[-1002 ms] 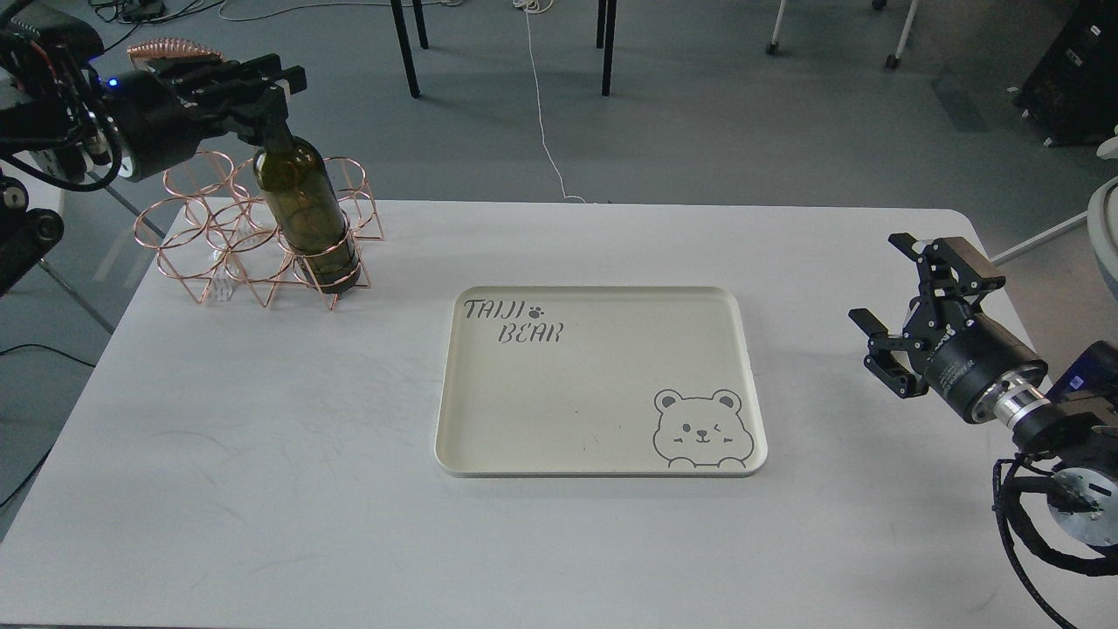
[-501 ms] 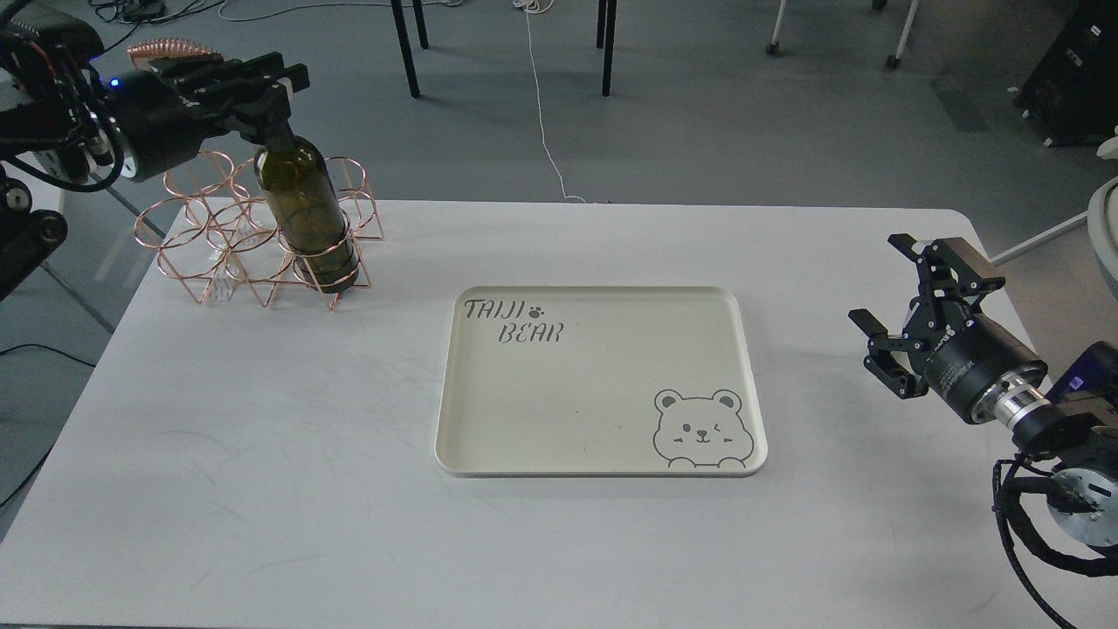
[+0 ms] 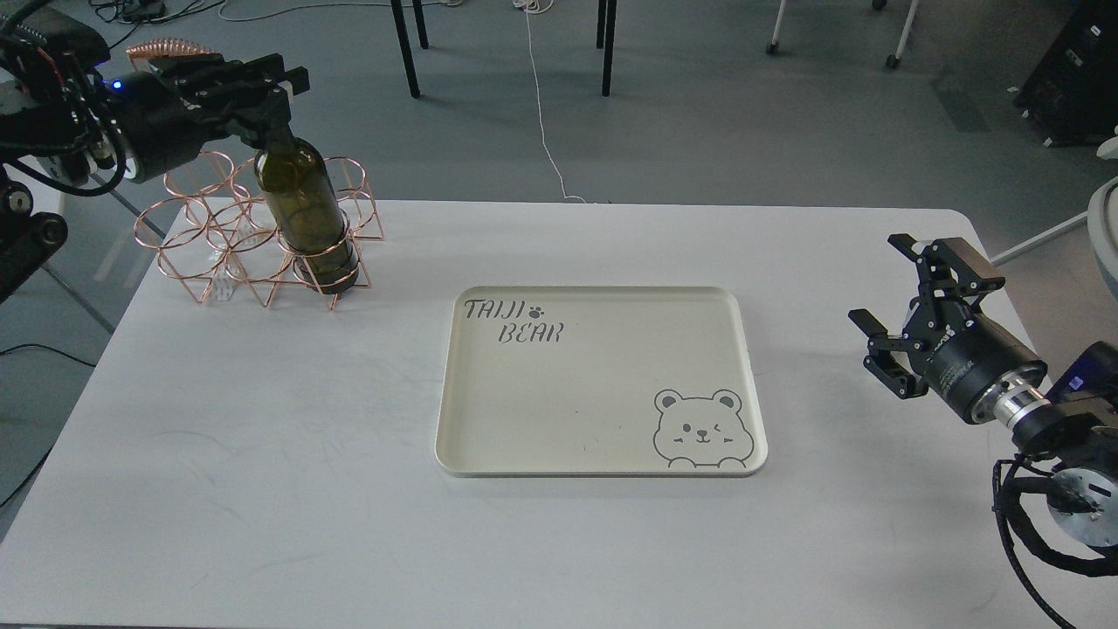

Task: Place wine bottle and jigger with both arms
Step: 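Hold the bottle in the rack with the left gripper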

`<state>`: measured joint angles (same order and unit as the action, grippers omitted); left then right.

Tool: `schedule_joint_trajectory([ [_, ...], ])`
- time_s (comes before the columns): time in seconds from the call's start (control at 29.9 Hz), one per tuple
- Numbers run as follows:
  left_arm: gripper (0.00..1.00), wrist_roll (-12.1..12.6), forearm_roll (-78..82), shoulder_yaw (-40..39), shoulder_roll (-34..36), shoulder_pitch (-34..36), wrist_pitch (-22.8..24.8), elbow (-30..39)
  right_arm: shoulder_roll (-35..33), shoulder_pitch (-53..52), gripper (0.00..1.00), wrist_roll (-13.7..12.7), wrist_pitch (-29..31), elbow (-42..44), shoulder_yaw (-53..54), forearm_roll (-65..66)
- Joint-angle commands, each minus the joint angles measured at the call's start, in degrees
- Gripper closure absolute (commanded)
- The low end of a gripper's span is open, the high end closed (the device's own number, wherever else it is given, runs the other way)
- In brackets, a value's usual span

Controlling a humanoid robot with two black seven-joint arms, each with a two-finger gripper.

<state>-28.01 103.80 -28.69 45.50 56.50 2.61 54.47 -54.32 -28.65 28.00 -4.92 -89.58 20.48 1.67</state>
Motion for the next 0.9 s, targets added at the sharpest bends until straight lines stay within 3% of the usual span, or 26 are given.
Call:
schedule_joint_trajectory([
  [0.0, 0.39, 0.0, -0.1, 0.0, -0.1, 0.0, 0.0, -0.1, 0.0, 0.0, 0.01, 0.0, 0.0, 0.0, 0.0, 0.0],
  [0.03, 0.18, 0.0, -0.3, 0.0, -0.1, 0.0, 0.0, -0.1, 0.0, 0.0, 0.01, 0.0, 0.0, 0.0, 0.0, 0.0],
  [0.13, 0.17, 0.0, -0.5, 0.0, -0.1, 0.0, 0.0, -0.1, 0.0, 0.0, 0.01, 0.0, 0.0, 0.0, 0.0, 0.0],
  [0.23, 0.02, 0.0, -2.0, -0.1, -0.1, 0.0, 0.0, -0.1, 0.0, 0.0, 0.01, 0.0, 0.0, 0.0, 0.0, 0.0],
  [0.47, 0.04, 0.0, -3.8, 0.0, -0.1, 0.0, 0.0, -0.1, 0.0, 0.0, 0.01, 0.0, 0.0, 0.0, 0.1, 0.0],
  [0.5, 0.14, 0.0, -3.6, 0.0, 0.1, -0.1, 0.0, -0.1, 0.0, 0.0, 0.01, 0.0, 0.0, 0.0, 0.1, 0.0],
  [0.57, 0.53, 0.0, -2.9, 0.0, 0.2, -0.1, 0.0, -0.1, 0.0, 0.0, 0.01, 0.0, 0.0, 0.0, 0.1, 0.0],
  [0.7, 0.97, 0.0, -0.4, 0.3, 0.2, 0.1, -0.2, -0.1, 0.0, 0.0, 0.01, 0.0, 0.0, 0.0, 0.1, 0.0],
  [0.87, 1.0, 0.0, -0.3, 0.4, 0.0, 0.0, -2.6, -0.2, 0.0, 0.0, 0.01, 0.0, 0.0, 0.0, 0.1, 0.0],
])
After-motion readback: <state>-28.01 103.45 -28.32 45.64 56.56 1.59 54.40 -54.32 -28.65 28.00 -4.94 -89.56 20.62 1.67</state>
